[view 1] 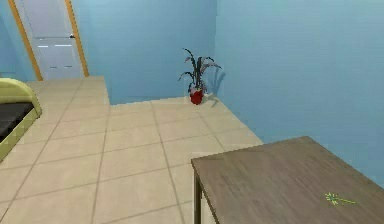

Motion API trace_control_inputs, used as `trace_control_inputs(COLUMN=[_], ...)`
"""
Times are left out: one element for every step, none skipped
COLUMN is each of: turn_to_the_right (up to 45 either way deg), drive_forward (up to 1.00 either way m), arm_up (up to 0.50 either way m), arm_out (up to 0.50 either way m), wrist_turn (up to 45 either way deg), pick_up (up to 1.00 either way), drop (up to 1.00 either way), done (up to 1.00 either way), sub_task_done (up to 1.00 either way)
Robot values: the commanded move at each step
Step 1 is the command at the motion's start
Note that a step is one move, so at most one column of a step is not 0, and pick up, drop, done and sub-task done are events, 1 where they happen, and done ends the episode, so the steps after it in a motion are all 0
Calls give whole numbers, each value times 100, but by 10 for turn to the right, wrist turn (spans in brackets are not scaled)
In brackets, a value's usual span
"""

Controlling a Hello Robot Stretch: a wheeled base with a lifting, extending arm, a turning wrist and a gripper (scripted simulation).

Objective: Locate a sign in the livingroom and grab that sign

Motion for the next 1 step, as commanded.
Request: trace_control_inputs(turn_to_the_right=[0], drive_forward=[0], arm_up=[0], arm_out=[0], wrist_turn=[450], pick_up=[0], drop=[0], done=[0], sub_task_done=[0])
